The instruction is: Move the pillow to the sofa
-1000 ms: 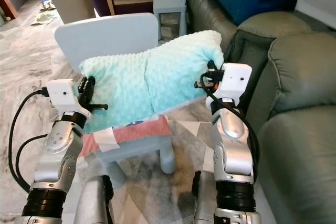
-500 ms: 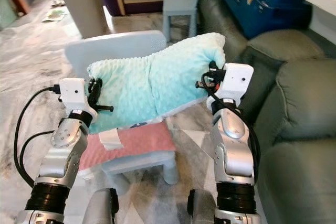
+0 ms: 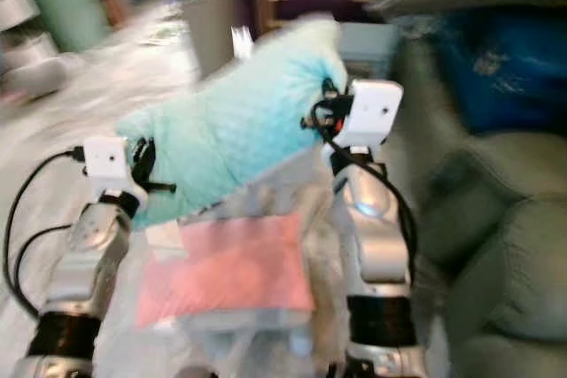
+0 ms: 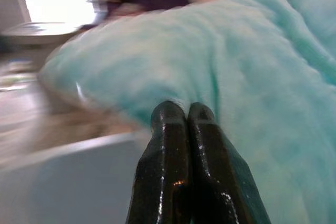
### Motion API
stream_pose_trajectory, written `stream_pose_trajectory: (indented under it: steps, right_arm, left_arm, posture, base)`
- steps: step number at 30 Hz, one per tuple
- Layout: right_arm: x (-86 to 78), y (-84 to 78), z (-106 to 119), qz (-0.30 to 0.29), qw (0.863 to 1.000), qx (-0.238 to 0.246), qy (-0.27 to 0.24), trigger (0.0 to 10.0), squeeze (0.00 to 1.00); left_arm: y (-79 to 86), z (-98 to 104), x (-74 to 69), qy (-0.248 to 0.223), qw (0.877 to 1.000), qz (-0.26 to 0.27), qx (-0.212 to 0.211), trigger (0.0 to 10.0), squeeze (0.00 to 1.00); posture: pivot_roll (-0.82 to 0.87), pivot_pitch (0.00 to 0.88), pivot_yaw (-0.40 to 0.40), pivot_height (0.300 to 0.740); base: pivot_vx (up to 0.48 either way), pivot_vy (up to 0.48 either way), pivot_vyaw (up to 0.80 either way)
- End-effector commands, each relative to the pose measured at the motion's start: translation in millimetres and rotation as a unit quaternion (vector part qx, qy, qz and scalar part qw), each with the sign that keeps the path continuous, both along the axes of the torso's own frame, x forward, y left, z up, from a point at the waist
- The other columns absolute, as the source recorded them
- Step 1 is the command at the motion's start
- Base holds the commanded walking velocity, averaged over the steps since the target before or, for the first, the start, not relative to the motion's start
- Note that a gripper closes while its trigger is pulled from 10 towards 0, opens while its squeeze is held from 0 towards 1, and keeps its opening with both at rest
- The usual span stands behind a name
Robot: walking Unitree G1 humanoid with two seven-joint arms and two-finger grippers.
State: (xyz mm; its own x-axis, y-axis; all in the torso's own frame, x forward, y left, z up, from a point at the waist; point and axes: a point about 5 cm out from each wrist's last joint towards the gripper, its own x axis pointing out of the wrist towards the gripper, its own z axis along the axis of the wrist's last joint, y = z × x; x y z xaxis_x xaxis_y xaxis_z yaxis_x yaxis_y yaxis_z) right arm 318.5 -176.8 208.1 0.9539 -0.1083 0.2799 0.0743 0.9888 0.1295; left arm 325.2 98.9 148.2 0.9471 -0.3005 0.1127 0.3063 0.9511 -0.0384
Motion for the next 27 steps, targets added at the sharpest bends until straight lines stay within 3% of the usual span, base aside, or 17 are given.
stream_pose_trajectory:
  steps: [1,21,22,23,24,27]
  right_arm:
    - [2.0,30.1,15,0.051,0.998,0.006,-0.027,0.0,0.0]
    - [3.5,37.4,13,0.072,0.997,0.003,-0.016,0.0,0.0]
    - [3.3,38.7,11,0.076,0.997,0.001,-0.01,5.5,0.0]
    - [3.1,39.1,10,0.076,0.997,0.004,-0.007,5.5,0.0]
    - [3.0,39.4,7,0.075,0.997,0.005,0.0,10.0,0.0]
    - [3.0,39.3,4,0.079,0.997,0.006,0.006,10.0,0.0]
  left_arm:
    - [30.8,-2,0.4,0.001,0.999,0.041,0.014,10.0,0.0]
    - [32.8,-11,-4.3,0.024,0.999,0.044,0.0,10.0,0.0]
    - [33.4,-12,-5.0,0.028,0.999,0.044,-0.002,10.0,0.0]
    - [33.9,-13,-5.4,0.03,0.999,0.045,-0.003,10.0,0.0]
    - [34.9,-14,-6.1,0.034,0.998,0.046,-0.006,10.0,0.0]
    - [34.7,-17,-6.8,0.04,0.998,0.047,-0.009,10.0,0.0]
  posture:
    - [-0.14,0.0,0.047,0.74]
    - [-0.12,0.0,0.033,0.74]
    - [-0.12,0.0,0.034,0.74]
    - [-0.12,0.0,0.034,0.74]
    - [-0.12,0.0,0.033,0.74]
    - [-0.12,0.0,0.033,0.74]
  base:
    - [0.0,0.0,0.0]
    - [0.0,0.0,0.0]
    - [0.0,0.0,0.0]
    - [0.0,0.0,0.0]
    - [0.0,0.0,0.0]
    - [0.0,0.0,0.0]
